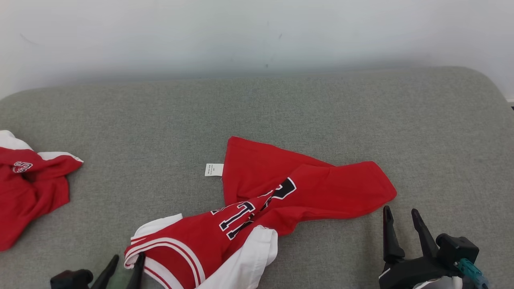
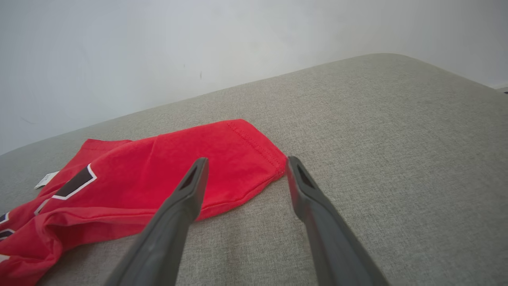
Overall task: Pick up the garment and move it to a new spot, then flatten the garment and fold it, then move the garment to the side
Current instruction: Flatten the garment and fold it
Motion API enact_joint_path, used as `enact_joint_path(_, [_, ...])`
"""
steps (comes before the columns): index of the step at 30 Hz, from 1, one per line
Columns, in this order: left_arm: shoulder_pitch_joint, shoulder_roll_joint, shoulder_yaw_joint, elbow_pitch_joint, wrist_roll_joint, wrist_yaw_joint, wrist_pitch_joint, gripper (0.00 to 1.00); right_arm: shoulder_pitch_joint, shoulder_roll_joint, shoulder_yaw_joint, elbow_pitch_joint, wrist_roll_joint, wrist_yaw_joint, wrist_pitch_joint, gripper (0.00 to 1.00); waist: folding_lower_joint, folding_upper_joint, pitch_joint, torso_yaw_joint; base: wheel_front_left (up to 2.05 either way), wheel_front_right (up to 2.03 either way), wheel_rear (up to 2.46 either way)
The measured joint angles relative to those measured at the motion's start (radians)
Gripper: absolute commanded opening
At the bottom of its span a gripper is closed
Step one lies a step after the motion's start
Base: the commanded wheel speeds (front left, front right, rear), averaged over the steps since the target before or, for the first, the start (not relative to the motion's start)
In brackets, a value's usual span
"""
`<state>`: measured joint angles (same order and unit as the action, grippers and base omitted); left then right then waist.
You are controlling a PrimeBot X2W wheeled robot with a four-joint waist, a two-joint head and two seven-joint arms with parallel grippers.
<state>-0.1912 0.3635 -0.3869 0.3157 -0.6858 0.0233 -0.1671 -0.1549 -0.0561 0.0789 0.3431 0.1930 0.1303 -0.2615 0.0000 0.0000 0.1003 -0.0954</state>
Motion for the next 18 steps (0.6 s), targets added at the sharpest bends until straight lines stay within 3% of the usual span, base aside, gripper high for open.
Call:
enact_joint_path(2, [-0.003,-0.007,-0.007,0.025,-0.001,-0.011,0.0,1.0,0.0,0.0,0.001,-0.001,0.0,0.0,0.0,1.0,0.0,0.0001,0.003,-0.003,0.0,0.0,0.0])
enact_joint_path(3, [-0.007,-0.011,-0.013,0.04,-0.004,-0.02,0.008,0.85,-0.001,0.0,0.001,-0.001,0.0,0.0,0.0,1.0,0.0,0.0,0.005,-0.004,0.0,0.0,0.0])
enact_joint_path(5, [-0.02,-0.018,-0.017,0.057,-0.01,-0.043,0.001,0.0,-0.002,0.0,0.001,-0.001,0.0,0.0,0.0,1.0,0.0,0.0,0.008,-0.007,0.0,0.0,0.0])
enact_joint_path(11, [-0.063,-0.018,-0.021,0.068,0.008,-0.056,-0.035,0.0,-0.004,0.0,-0.003,-0.002,0.0,0.0,0.0,1.0,0.0,0.0001,0.011,-0.005,0.0,0.0,0.0])
enact_joint_path(18, [-0.181,0.026,-0.023,0.035,0.053,-0.069,-0.027,0.0,-0.013,0.0,-0.004,-0.001,0.0,0.0,0.0,1.0,0.0,0.0,0.014,-0.002,0.0,0.0,0.0])
